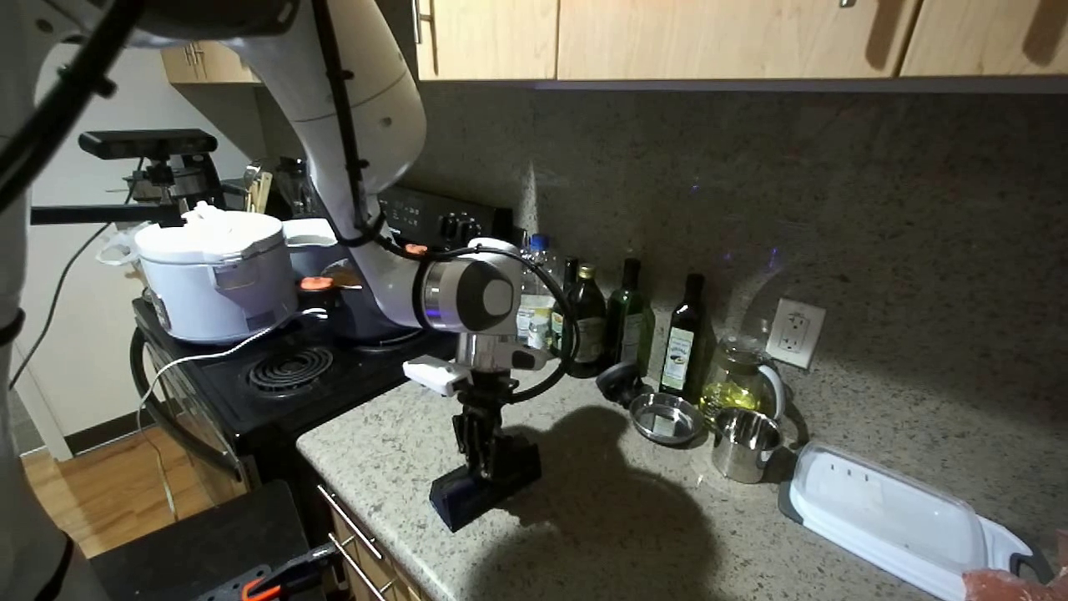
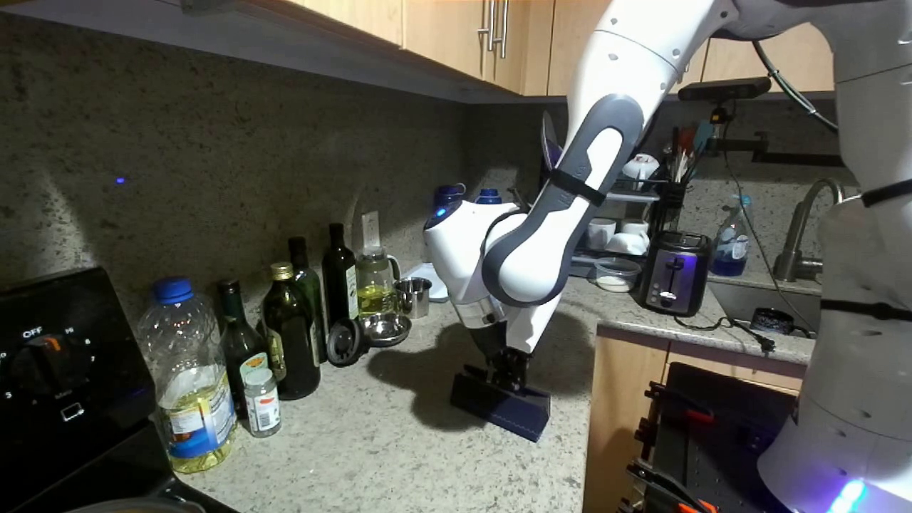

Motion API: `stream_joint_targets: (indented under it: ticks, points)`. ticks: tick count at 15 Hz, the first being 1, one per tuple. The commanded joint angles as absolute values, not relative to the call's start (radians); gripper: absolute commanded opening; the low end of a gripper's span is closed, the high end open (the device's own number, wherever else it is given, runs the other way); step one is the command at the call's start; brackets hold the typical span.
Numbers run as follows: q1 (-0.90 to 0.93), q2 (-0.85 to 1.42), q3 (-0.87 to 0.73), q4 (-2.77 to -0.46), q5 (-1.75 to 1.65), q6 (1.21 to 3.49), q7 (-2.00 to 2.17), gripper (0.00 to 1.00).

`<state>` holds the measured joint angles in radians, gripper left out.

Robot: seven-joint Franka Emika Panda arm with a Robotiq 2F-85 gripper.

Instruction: Close the blue case

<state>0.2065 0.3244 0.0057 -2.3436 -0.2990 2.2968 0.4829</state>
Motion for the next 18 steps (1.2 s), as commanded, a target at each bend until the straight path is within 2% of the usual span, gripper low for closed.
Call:
stream_joint_targets:
  ticks: [1, 2, 3, 4, 11, 15, 16, 18]
  points:
    - [0.231, 0.344, 0.002, -2.305, -0.319, 2.247, 0.512, 0.01]
    - [0.233, 0.343, 0.004, -2.304, -0.316, 2.245, 0.508, 0.04]
    - [0.235, 0.342, 0.005, -2.300, -0.313, 2.242, 0.505, 0.21]
    - [0.237, 0.340, 0.007, -2.298, -0.311, 2.239, 0.503, 0.32]
    - [0.236, 0.333, 0.018, -2.287, -0.294, 2.226, 0.481, 0.80]
    - [0.234, 0.325, 0.021, -2.287, -0.290, 2.230, 0.477, 0.89]
    - [0.233, 0.322, 0.021, -2.288, -0.290, 2.230, 0.477, 0.84]
    - [0.233, 0.309, 0.021, -2.293, -0.290, 2.233, 0.478, 0.84]
